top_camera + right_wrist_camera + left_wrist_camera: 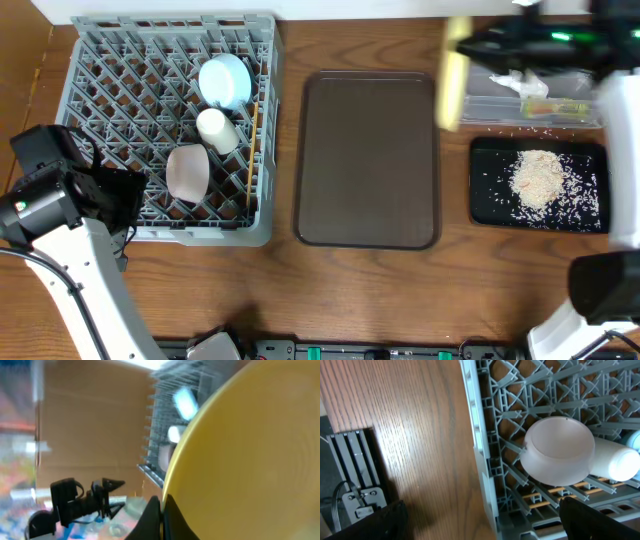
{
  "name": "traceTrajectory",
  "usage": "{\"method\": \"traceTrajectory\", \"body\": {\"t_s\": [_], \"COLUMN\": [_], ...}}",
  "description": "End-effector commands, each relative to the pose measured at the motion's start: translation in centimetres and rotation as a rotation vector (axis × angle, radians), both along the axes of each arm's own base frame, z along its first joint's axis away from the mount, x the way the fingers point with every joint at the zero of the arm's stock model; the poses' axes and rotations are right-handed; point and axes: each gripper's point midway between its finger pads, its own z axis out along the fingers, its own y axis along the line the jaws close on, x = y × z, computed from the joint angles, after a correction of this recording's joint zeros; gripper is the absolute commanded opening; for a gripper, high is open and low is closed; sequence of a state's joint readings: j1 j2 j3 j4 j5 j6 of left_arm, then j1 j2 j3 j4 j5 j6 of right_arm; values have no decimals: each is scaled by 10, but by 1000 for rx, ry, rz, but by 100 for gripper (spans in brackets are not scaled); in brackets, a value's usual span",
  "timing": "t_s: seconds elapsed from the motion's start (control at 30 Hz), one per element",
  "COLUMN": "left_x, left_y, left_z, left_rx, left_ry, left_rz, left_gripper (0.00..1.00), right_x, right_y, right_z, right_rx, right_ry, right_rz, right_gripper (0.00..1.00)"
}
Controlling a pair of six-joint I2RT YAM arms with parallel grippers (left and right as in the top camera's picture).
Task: Sort waste into correct bins and load items into the dishwasher
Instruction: 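Carry the emptied yellow plate left toward the dish rack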
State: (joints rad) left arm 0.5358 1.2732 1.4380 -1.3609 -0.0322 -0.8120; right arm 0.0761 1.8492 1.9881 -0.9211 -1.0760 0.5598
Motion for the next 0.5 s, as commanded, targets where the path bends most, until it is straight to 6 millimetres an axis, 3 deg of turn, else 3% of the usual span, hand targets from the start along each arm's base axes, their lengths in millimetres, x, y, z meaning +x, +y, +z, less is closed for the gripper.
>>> {"method": "traceTrajectory", "body": {"t_s": [0.0,0.27,0.33,0.47], "left_x": [-1,-1,-1,-1], "left_y": [1,1,1,1], "left_z": [4,4,4,4], "left_rx": [9,9,9,9], "left_ry": [-9,-9,-9,-9], "left_rz": [11,11,11,11], "left_gripper": [98,98,98,98], "right_x": [-8,-7,-6,-1], "right_y": [61,183,216,261], "right_z": [7,8,1,-19], "right_rx": [36,57,109,190], "right_ry": [51,-118,-126,-144], "right_rz": [46,71,102,143], "right_gripper": [1,1,1,1]}}
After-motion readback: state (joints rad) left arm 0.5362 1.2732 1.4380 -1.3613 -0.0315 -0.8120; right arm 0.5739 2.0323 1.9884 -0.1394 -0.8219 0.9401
